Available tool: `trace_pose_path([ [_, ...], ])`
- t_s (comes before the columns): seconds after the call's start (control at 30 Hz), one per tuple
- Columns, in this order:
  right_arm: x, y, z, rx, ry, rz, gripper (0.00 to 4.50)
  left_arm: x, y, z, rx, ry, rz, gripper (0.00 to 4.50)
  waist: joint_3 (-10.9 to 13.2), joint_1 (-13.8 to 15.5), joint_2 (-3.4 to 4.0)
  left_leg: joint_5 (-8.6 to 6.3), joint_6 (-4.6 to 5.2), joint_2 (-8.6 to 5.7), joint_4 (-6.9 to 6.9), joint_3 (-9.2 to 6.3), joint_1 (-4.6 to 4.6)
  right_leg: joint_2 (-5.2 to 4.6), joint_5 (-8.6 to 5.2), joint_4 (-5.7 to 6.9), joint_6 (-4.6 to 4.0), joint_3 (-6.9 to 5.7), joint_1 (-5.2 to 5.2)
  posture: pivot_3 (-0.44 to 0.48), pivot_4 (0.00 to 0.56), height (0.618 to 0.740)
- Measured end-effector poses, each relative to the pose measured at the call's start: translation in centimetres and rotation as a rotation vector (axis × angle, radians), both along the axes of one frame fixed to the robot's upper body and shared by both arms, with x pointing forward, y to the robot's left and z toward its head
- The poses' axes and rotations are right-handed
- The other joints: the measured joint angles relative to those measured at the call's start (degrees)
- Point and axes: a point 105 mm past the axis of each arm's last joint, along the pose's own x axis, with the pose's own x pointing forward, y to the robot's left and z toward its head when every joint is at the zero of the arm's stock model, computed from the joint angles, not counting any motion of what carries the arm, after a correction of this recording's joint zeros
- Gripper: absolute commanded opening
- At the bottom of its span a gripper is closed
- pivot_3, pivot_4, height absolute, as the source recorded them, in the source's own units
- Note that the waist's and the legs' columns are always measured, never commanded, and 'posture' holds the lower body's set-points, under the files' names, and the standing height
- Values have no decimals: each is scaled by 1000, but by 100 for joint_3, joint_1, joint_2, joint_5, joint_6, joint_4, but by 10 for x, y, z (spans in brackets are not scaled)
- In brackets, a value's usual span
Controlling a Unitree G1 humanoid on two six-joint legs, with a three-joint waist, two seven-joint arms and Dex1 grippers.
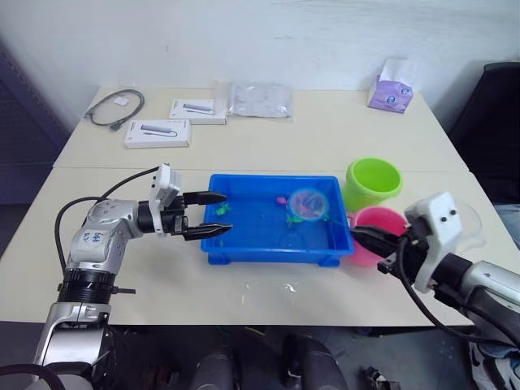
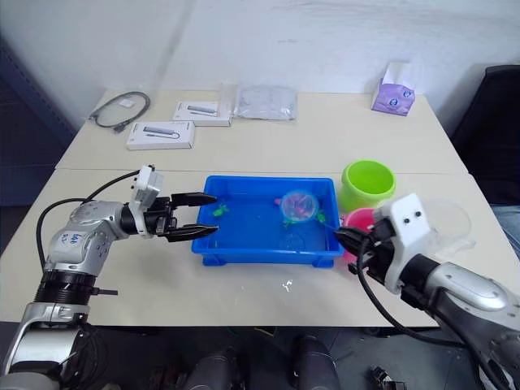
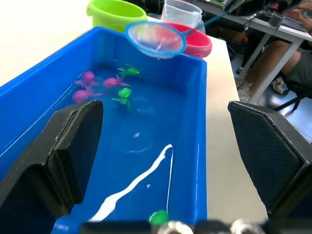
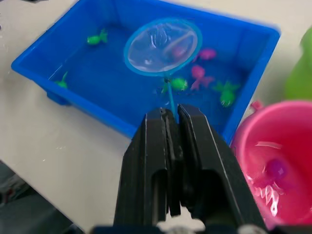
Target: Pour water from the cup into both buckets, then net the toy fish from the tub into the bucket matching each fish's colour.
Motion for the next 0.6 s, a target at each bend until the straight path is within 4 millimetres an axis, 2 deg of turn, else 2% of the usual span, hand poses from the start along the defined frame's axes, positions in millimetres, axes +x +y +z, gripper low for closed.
trace_pose_path([
  [0.23,20,4,-23,-2,120,-45,0,-3,1,-2,7,-4,19,4417,0,14,0,-3,6,0,-2,5,-4,0,3,-8,5,-2,-2,0,150,740],
  [0.43,28,14,-40,-6,183,-29,0,-6,1,-4,13,-5,25,4417,0,20,0,-3,6,1,-2,5,-8,1,3,-8,5,-4,-3,0,150,740],
  [0.6,29,13,-46,-9,240,-35,0,-10,1,-9,20,9,31,4417,0,15,0,-3,6,2,-4,5,-9,0,3,-10,5,-5,-4,0,150,740],
])
